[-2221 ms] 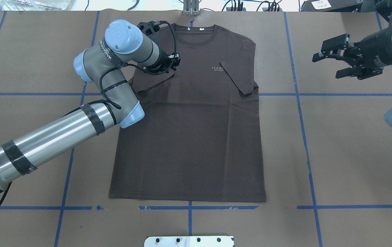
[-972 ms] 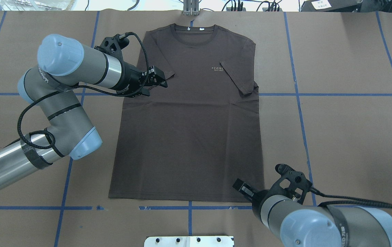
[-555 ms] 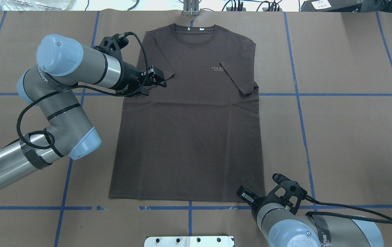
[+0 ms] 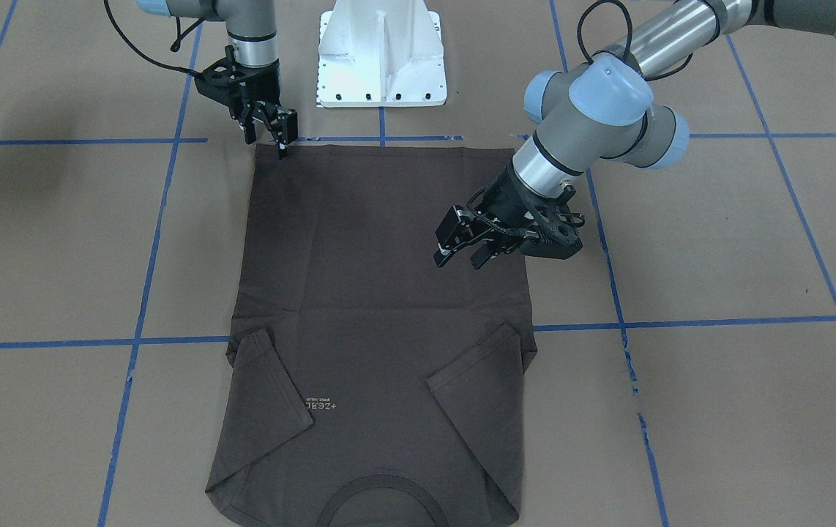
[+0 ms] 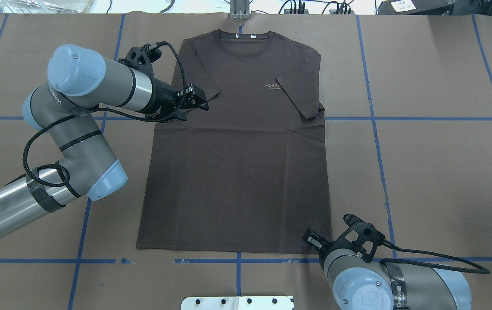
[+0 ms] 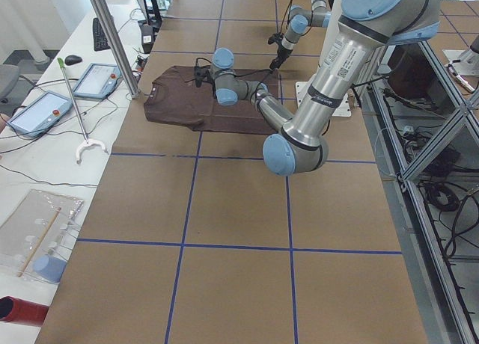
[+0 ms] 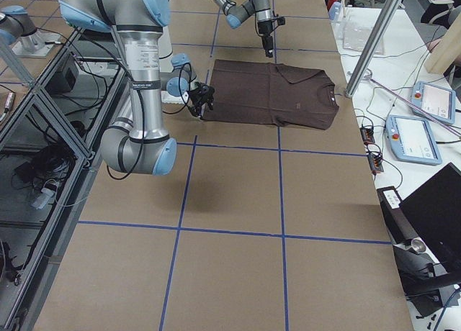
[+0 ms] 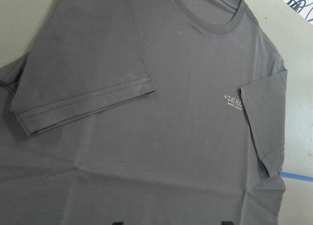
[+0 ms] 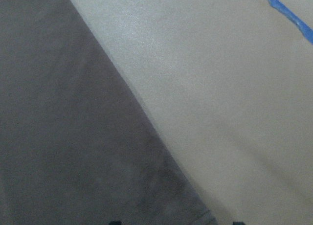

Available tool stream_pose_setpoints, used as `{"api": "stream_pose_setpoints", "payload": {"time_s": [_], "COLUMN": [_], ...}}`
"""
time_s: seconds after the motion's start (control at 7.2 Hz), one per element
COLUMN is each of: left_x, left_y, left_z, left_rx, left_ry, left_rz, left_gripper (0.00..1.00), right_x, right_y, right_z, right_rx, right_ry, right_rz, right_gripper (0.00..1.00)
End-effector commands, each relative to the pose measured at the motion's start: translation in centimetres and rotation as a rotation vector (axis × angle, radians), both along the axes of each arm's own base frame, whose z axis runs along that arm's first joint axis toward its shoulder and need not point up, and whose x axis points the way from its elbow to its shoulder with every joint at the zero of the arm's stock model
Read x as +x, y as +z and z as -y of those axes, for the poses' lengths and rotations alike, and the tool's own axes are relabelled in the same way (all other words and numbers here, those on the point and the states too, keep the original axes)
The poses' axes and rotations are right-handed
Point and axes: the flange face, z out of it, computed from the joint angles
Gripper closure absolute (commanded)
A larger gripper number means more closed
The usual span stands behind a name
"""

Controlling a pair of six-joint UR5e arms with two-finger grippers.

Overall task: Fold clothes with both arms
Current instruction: 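Lower the right gripper to the hem corner while the left gripper moves down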

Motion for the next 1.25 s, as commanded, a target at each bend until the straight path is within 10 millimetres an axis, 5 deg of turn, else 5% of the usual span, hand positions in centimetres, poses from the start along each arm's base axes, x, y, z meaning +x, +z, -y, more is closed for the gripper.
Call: {"api": "stream_pose_setpoints", "payload": {"time_s": [0.0,0.14,0.28,0.83,0.97,1.11], "left_x": [0.0,0.0,0.0,-0.2,0.3,0.7], "left_y": [0.0,0.0,0.2,-0.9,-0.3,2.0], "left_z": [0.0,0.0,0.0,-0.3,-3.2,-9.3], "left_rx": [-0.002,-0.002,-0.003,-0.001,-0.054,-0.067], "left_ry": [0.0,-0.002,-0.002,-0.048,-0.066,-0.076], "left_rz": [0.0,0.001,0.002,-0.008,0.013,0.072], "left_gripper": [0.27,0.27,0.27,0.23,0.23,0.2], "right_x": [-0.2,-0.4,-0.3,1.2,2.5,3.2], "right_y": [0.2,0.6,0.6,-1.5,-3.3,-4.3], "right_z": [0.0,0.1,0.3,1.6,1.9,2.1], "right_rx": [-0.003,-0.004,-0.004,-0.021,-0.035,-0.035], "right_ry": [-0.001,0.0,0.005,0.017,0.014,0.02], "right_rz": [-0.006,-0.015,-0.015,0.035,0.076,0.103], "right_gripper": [0.6,0.87,1.0,1.0,1.0,1.0]}}
